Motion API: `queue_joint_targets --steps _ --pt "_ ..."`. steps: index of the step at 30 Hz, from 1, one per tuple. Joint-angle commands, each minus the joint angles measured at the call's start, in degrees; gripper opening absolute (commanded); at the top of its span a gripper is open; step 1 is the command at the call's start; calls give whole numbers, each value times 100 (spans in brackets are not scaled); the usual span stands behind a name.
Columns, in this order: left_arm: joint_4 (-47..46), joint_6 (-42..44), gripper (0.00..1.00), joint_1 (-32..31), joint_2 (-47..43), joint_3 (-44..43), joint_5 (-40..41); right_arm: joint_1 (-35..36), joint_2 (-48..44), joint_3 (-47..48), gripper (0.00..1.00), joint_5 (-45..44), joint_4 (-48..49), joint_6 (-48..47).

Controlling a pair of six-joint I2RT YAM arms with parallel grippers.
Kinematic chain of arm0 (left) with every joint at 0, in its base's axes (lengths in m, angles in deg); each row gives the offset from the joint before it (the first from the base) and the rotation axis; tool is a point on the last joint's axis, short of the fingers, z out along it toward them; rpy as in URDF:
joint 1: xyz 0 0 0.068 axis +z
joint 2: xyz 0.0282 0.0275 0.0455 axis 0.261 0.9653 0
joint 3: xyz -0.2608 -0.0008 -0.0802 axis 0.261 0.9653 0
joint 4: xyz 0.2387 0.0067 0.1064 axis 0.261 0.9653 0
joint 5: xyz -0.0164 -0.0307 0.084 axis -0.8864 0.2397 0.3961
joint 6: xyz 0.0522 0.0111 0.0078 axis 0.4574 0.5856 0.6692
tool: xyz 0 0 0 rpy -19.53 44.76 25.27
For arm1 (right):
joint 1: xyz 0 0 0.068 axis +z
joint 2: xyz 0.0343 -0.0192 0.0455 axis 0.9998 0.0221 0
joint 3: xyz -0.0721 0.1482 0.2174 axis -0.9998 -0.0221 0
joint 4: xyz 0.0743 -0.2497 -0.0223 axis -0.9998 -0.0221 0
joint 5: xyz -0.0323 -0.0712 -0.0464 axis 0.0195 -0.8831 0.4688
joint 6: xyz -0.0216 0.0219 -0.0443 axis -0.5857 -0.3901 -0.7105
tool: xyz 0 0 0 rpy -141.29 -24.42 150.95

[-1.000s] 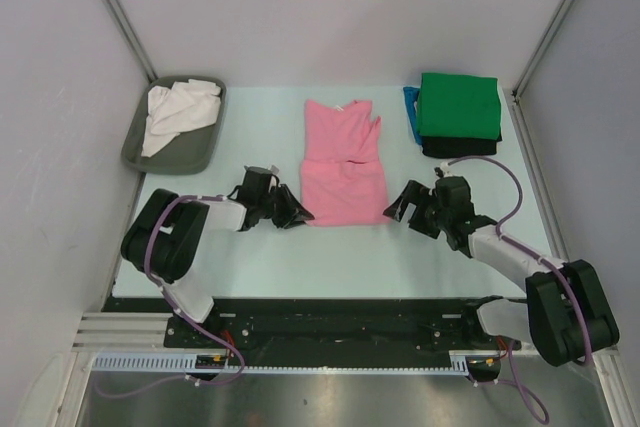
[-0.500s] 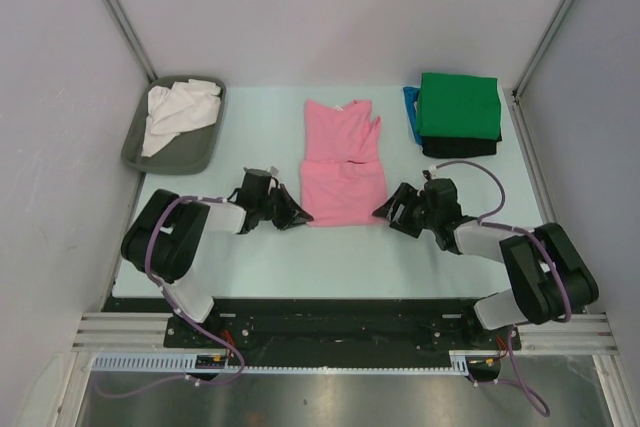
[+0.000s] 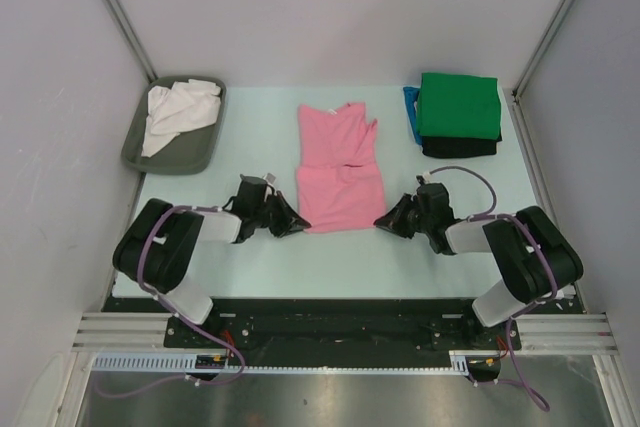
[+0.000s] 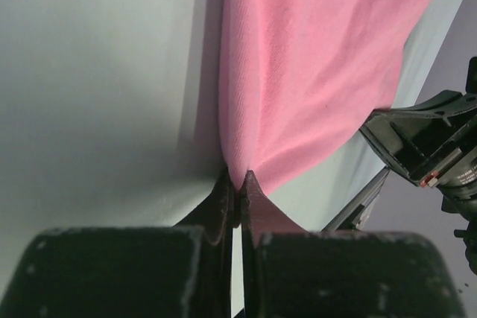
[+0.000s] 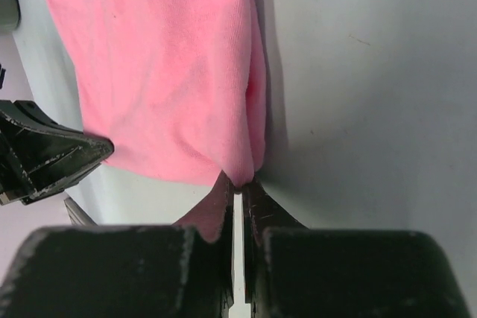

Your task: Fold and stack the t-shirts

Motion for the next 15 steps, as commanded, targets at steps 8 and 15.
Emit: queue_joint_targets --steps 8,15 --pt "429 198 0 -252 -1528 1111 -94 718 -2275 -802 0 -830 -1707 -401" --pt "965 -206 0 -1025 -2969 1813 503 1931 -4464 -996 0 -1743 -3159 11"
